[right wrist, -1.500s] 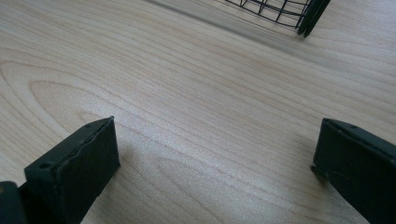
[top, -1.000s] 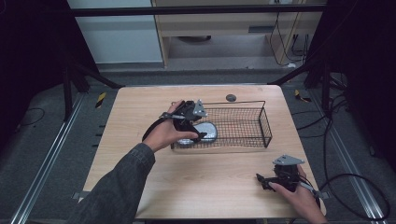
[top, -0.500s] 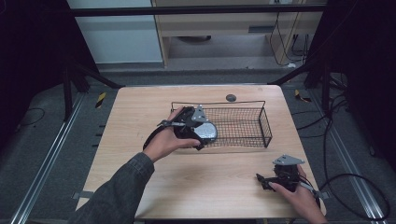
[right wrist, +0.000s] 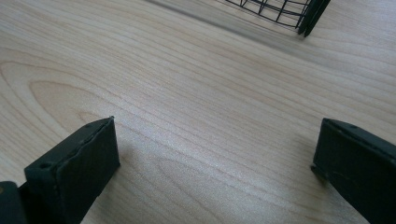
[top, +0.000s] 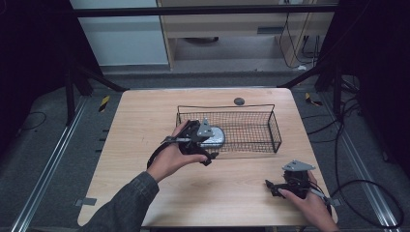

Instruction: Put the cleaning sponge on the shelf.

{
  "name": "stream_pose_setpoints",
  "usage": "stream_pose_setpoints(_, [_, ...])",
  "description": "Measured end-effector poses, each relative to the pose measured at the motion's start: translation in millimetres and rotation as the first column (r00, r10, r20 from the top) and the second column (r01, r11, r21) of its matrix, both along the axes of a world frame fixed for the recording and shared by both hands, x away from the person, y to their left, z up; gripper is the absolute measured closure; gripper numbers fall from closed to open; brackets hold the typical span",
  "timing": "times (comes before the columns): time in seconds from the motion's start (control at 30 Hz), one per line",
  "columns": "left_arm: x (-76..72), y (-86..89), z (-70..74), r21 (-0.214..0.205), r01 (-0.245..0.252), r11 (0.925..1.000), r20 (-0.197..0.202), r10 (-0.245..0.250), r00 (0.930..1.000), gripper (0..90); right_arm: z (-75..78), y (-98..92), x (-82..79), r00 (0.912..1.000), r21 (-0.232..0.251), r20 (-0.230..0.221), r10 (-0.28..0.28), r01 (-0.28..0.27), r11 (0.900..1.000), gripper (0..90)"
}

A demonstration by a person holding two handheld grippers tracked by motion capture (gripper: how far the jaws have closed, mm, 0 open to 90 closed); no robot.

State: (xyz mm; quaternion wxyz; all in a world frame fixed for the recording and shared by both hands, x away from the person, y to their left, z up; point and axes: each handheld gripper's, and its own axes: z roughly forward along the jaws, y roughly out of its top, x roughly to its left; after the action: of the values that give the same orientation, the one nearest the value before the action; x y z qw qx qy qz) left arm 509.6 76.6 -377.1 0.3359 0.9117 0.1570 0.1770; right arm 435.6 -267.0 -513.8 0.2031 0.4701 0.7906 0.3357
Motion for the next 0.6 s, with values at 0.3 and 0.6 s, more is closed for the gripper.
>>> stream_pose_setpoints(0.3, [-22.9,17.1,-2.5,-0.018,-0.029,0.9994,0.014,0.029,0.9995,3.6,-0.2,0.0,-0.3,1.0000,-0.002,0.002,-0.002,0.002,1.0000,0.3])
stream_pose_setpoints(0.6, [-33.3,50.1,-9.1,-0.014,-0.084,0.9963,0.005,0.084,0.9964,3.5,-0.1,0.1,-0.3,1.0000,0.000,0.001,-0.002,0.002,1.0000,0.3])
